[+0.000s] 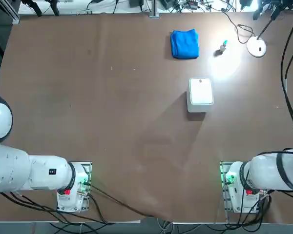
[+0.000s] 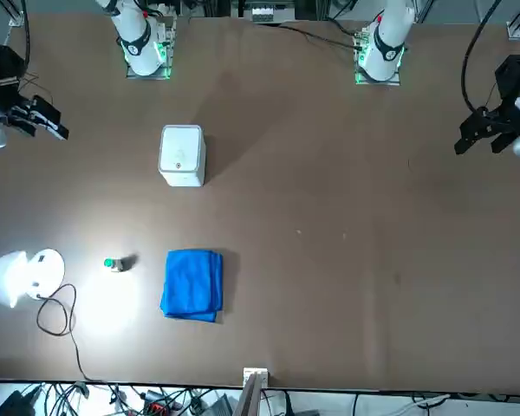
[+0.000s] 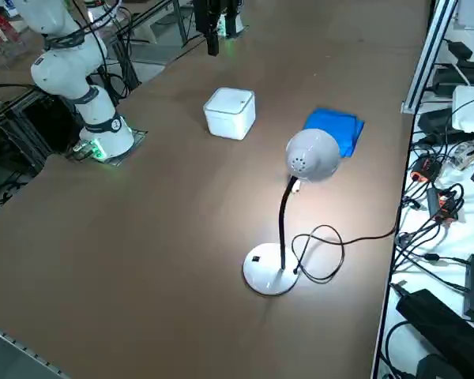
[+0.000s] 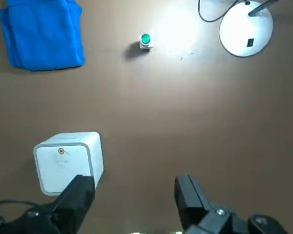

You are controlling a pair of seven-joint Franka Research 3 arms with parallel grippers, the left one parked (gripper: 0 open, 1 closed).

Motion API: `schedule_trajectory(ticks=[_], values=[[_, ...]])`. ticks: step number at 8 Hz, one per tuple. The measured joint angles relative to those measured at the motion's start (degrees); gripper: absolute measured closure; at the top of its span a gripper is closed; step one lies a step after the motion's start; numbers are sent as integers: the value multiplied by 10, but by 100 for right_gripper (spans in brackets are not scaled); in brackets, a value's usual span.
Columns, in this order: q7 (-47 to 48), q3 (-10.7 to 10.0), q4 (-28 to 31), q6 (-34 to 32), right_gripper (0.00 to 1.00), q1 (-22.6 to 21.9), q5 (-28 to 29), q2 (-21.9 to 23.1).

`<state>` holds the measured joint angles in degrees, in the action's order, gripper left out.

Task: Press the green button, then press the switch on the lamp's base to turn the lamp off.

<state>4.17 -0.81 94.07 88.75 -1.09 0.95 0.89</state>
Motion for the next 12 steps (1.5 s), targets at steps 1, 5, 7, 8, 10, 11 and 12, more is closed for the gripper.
schedule_trajectory(ticks=[1,5,7,8,10,11,12], values=[[0,2,0,0,2,-1,0,-10],[1,8,0,0,81,-2,0,-28],[1,8,1,36,98,-2,0,-55],[2,8,3,85,99,-3,0,-81],[2,8,5,197,99,-3,0,-148],[2,8,6,256,98,-2,0,-185],[2,8,5,310,98,-2,0,-221]])
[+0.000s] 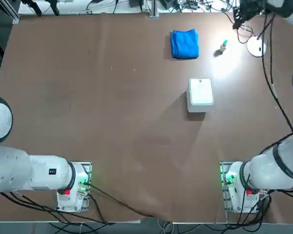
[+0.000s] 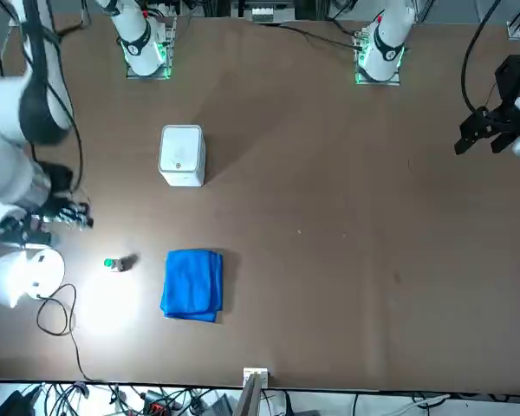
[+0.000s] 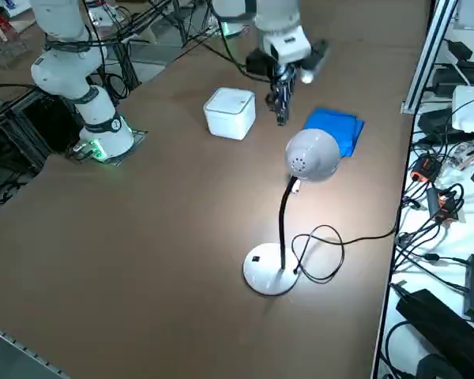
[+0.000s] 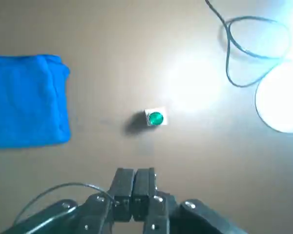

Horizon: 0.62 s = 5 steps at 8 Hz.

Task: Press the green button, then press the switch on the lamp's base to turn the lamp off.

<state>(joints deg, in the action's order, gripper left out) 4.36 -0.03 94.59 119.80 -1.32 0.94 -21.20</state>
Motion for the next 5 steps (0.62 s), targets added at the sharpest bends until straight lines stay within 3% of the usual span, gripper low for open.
schedule_trajectory(ticks=[2,5], values=[[0,0,-2,81,98,-4,-3,-56],[0,-1,-3,118,98,-5,-7,-89]])
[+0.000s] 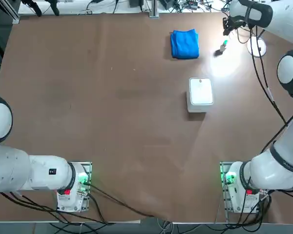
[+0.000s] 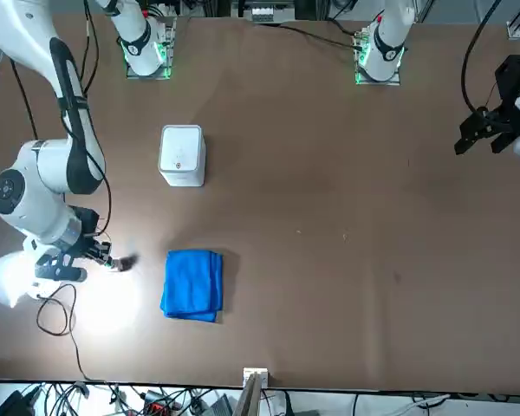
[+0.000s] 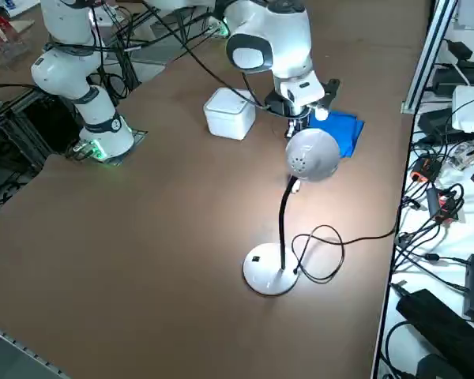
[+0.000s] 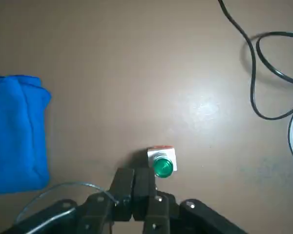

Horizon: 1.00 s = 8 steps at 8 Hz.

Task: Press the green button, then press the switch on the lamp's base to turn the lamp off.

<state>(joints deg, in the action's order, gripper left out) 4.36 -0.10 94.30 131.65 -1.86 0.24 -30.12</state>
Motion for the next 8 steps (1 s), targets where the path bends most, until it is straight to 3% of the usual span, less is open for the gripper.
schedule_trajectory(ticks=[8], values=[[3,-6,5,17,98,8,0,-25]])
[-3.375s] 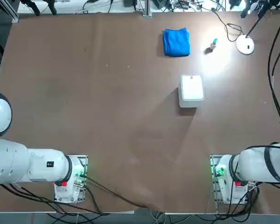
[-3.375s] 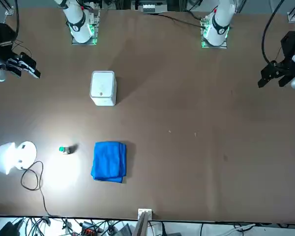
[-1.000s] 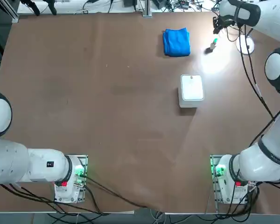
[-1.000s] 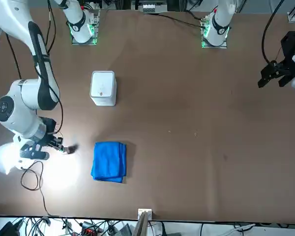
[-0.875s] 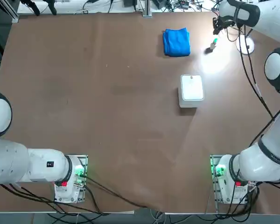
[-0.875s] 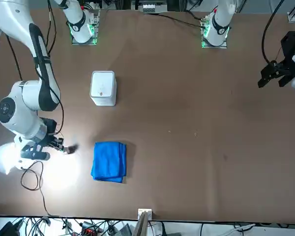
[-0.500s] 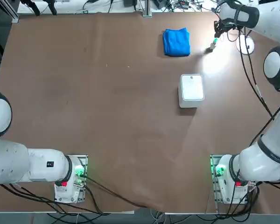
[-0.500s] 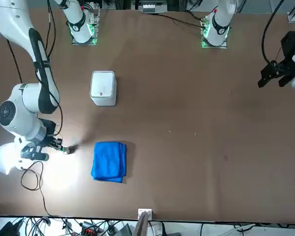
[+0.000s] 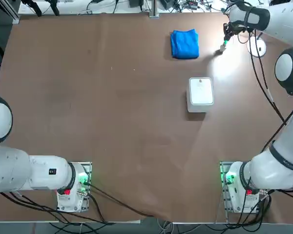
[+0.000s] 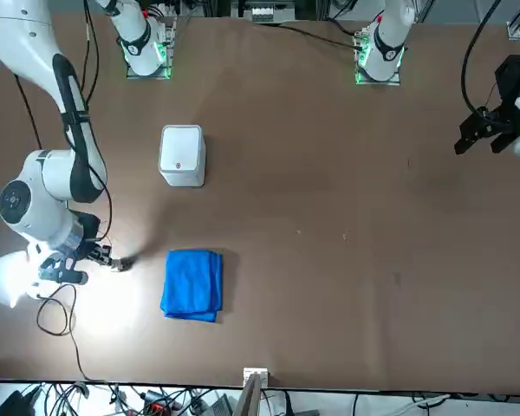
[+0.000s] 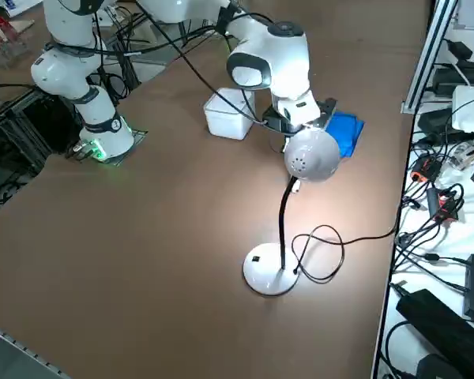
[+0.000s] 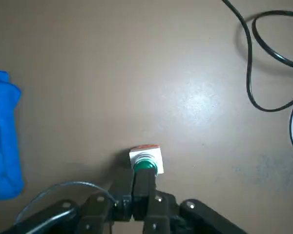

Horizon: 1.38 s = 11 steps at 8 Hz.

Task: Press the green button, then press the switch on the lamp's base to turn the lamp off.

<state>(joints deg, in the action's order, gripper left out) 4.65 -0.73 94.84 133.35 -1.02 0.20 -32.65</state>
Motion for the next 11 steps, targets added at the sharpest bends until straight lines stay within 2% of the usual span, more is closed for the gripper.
schedule_trajectory(ticks=[5,11], values=[[1,0,4,2,98,1,0,-9],[2,0,26,33,98,1,0,-3]])
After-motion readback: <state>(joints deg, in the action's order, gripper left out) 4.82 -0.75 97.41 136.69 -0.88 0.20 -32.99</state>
